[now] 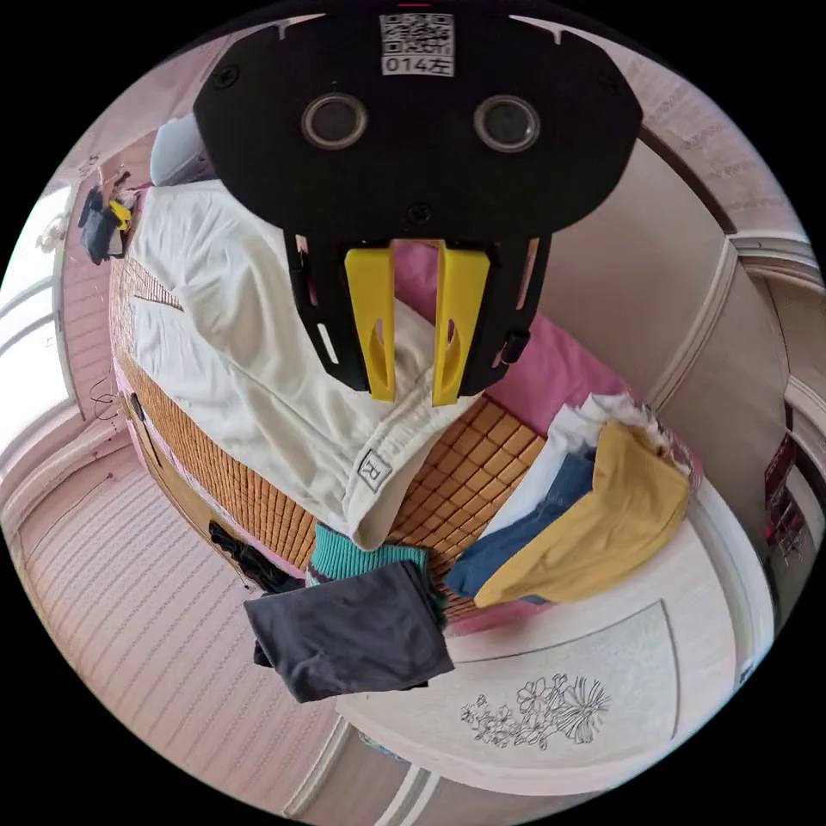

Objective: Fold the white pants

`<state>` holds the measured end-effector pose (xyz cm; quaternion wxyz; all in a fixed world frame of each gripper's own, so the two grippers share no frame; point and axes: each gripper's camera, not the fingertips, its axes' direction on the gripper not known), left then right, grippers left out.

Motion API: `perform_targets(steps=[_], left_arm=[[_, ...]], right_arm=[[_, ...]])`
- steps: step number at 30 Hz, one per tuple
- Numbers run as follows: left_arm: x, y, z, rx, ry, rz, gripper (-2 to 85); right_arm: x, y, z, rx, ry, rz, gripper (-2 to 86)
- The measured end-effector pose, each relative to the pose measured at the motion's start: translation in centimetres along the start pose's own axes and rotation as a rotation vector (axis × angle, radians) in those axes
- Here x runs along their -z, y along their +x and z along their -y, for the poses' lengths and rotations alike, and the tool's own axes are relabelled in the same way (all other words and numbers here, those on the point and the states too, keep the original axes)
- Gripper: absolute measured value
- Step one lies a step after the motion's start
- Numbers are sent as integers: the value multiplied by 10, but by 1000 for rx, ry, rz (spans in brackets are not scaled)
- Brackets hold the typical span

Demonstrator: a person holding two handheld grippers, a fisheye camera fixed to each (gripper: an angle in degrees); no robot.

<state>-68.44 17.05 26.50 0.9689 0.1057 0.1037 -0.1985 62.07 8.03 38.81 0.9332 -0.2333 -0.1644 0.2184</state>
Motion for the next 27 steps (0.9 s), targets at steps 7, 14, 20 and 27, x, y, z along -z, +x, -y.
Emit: perform_targets(steps=[7, 14, 20, 27], left_arm=[[-7, -55, -58, 253, -11, -56, 146], [-17, -84, -51, 333, -40, -299, 183], [-35, -93, -29, 313, -84, -427, 163], [-42, -98, -21, 272, -122, -498, 26]], right_arm=[[-18, 64, -60, -204, -53, 222, 164], [-2, 66, -69, -158, -3, 334, 18], [39, 64, -86, -111, 50, 362, 6], [68, 44, -93, -32, 76, 325, 5]])
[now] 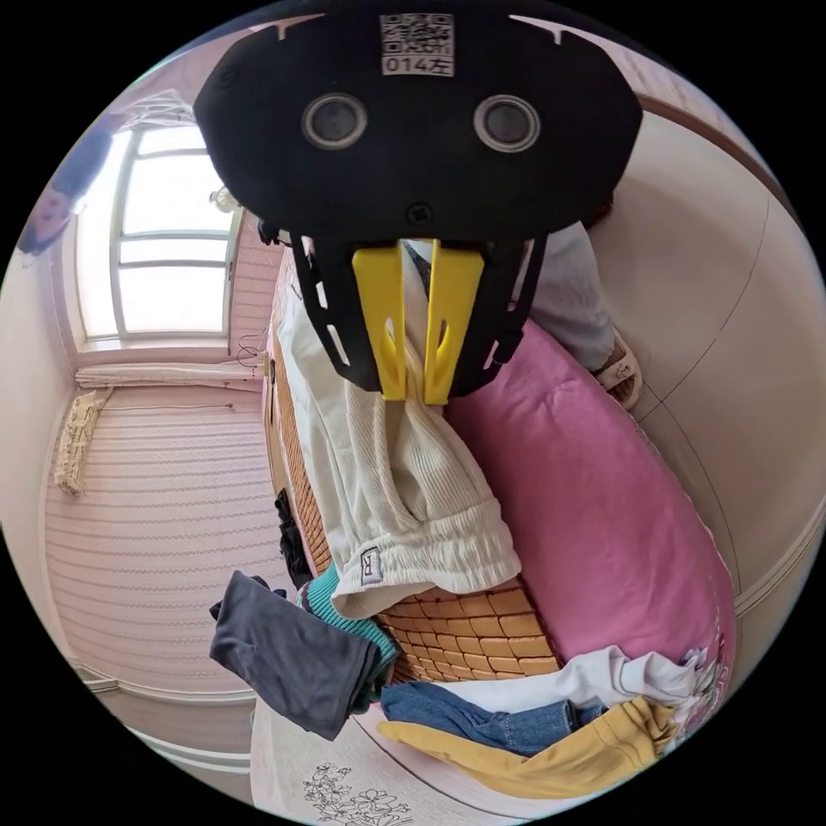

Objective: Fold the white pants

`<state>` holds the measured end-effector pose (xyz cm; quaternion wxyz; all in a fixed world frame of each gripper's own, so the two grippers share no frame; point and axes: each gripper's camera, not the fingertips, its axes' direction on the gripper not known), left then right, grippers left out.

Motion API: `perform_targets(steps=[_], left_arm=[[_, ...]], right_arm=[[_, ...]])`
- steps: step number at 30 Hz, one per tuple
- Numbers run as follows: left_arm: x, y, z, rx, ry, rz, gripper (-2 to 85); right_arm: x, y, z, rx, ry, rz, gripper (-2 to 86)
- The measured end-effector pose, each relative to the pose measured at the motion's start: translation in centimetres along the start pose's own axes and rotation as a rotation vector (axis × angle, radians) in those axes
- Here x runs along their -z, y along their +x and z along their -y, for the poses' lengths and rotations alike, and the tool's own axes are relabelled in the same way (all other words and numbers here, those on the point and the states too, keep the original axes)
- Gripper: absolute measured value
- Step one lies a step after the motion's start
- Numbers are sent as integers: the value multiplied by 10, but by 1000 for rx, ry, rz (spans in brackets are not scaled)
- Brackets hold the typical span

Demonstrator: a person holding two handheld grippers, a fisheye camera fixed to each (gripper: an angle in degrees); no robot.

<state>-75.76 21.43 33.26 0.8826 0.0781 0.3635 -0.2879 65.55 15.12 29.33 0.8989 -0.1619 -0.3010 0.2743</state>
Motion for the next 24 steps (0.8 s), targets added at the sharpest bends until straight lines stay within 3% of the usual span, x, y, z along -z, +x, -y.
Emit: perform_targets(steps=[15, 21, 24], left_arm=[[109, 89, -52, -363, 182, 101, -8], [77, 170, 19, -493, 203, 75, 0], [27, 208, 83, -440, 195, 76, 34]], right_arm=[[54, -82, 1, 248, 134, -114, 1], [26, -147, 95, 366, 107, -148, 6], [-9, -191, 171, 365, 154, -154, 17]])
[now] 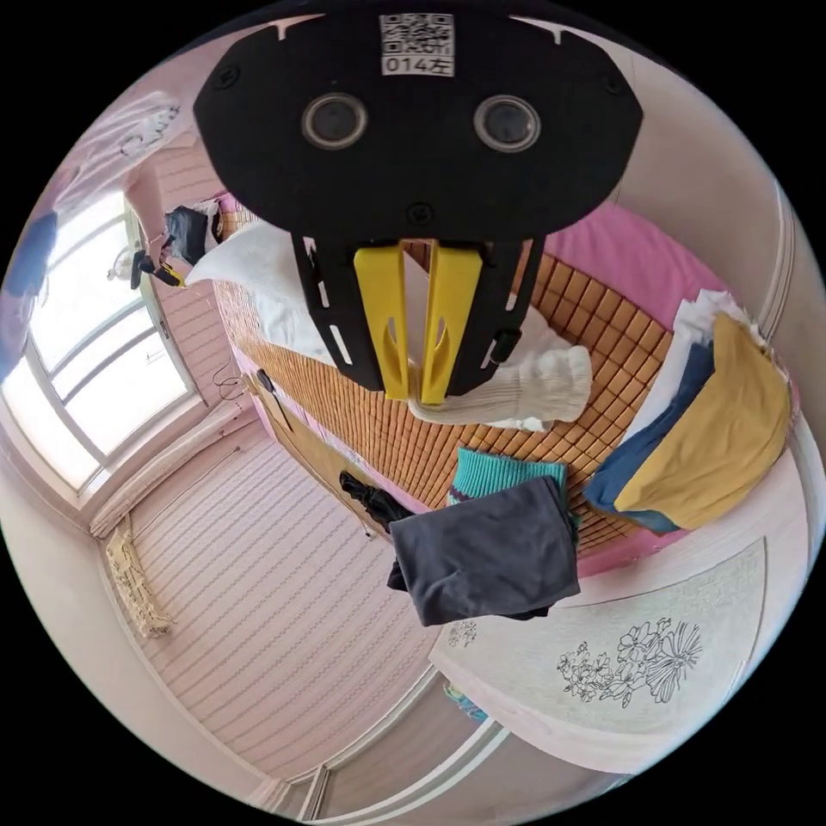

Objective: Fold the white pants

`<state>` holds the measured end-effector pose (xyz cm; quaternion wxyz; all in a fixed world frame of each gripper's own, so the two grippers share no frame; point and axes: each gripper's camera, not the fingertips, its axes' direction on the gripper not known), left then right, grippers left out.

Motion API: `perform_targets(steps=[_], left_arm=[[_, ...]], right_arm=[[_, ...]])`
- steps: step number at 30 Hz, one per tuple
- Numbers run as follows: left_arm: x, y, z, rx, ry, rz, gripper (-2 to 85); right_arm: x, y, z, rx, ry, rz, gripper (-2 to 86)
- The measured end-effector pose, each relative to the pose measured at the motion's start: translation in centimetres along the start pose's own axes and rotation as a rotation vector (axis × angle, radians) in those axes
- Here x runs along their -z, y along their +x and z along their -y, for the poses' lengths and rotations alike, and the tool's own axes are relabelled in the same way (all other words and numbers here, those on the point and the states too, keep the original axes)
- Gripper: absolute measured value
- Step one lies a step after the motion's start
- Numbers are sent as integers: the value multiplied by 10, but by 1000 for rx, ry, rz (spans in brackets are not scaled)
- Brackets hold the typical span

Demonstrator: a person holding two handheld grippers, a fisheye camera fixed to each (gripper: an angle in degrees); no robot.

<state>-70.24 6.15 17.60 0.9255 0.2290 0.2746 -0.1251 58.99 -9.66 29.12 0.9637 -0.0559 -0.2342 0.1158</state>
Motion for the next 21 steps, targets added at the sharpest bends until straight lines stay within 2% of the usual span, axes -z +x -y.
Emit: perform_targets(steps=[2, 4, 8, 12, 16, 19, 21], left_arm=[[-37, -4, 25, 55, -67, 33, 62], [-49, -7, 29, 91, -26, 101, 78], [-46, -21, 0, 116, 16, 141, 90], [-59, -52, -44, 210, -114, 247, 119], [-82, -70, -66, 343, -136, 172, 161], [-107, -69, -63, 403, -109, 87, 161], [-120, -63, -56, 416, -101, 112, 143]], right_arm=[[-45, -6, 43, -11, 1, -42, 43], [-79, 7, 49, -77, -88, -75, 78], [-124, 53, 4, -222, -101, 19, 158], [-147, 91, -39, -334, -114, 4, 164], [-154, 107, -55, -390, 32, 202, 164], [-166, 107, -52, -469, 64, 205, 141], [-175, 104, -48, -518, 42, 217, 100]])
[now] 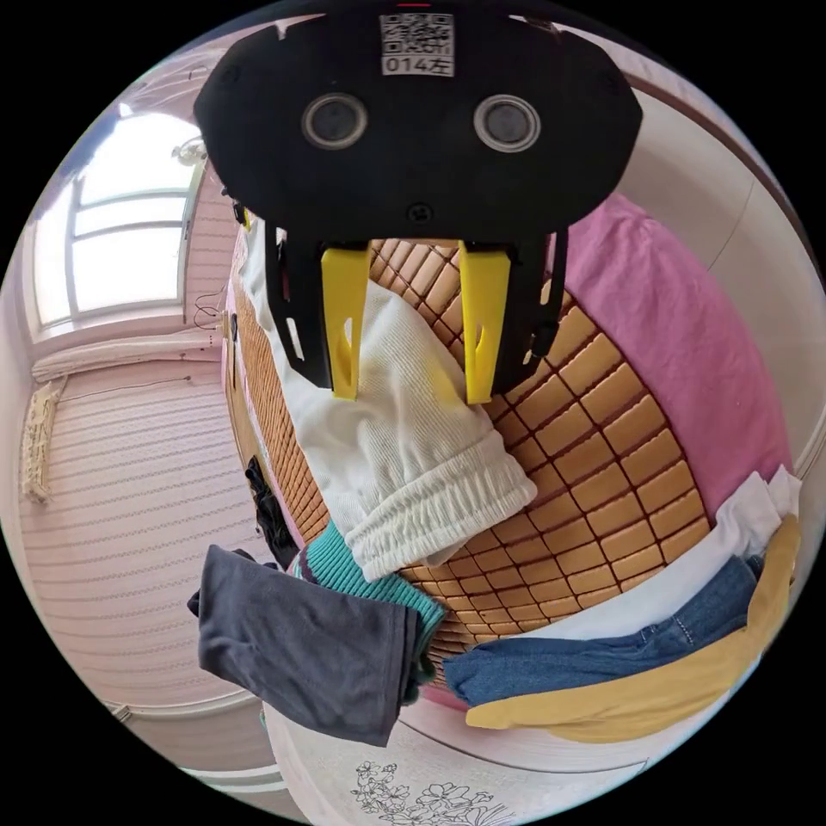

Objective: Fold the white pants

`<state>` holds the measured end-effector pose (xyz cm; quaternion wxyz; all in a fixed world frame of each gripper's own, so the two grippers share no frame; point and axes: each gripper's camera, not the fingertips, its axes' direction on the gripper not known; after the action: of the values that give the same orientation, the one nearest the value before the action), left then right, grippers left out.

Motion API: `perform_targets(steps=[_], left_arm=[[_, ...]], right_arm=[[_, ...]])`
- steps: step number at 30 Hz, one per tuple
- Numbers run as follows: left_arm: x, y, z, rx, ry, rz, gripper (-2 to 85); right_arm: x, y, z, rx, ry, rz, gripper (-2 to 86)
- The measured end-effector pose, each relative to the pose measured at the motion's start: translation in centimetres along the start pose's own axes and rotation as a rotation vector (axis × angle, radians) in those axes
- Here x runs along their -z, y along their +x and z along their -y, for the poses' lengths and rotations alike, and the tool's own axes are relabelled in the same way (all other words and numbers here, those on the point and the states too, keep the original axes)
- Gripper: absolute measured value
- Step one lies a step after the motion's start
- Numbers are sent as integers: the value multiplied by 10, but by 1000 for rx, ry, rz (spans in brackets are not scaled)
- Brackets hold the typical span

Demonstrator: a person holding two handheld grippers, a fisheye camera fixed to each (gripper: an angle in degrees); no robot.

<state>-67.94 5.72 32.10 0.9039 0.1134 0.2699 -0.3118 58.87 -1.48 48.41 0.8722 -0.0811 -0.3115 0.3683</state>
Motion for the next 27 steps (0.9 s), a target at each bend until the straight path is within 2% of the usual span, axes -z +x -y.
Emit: perform_targets(steps=[3, 6, 10, 15, 18, 20, 24, 26, 27], left_arm=[[-12, 24, 6, -64, -34, 138, 75], [-9, 35, 5, -53, -36, 101, 43], [16, 59, -14, -199, -32, 125, 36], [42, 52, -62, -292, -124, 185, 48], [53, 55, -91, -367, -193, 275, 74], [66, 69, -106, -433, -178, 349, 81], [97, 147, -133, -747, -57, 525, 80], [97, 195, -146, -930, -42, 533, 80], [90, 228, -157, -1050, -50, 505, 82]], right_arm=[[-7, -21, 0, 56, -47, 21, 59], [13, -32, -5, 93, -33, 10, 41], [63, -18, -30, 142, -58, 42, 33], [139, 11, -108, 228, -122, -57, 39], [167, 42, -160, 183, -203, -244, 54], [181, 54, -186, 192, -272, -378, 73], [213, 38, -191, 214, -125, -529, 86], [230, 9, -185, 290, 56, -566, 66], [230, 1, -183, 323, 85, -561, 60]])
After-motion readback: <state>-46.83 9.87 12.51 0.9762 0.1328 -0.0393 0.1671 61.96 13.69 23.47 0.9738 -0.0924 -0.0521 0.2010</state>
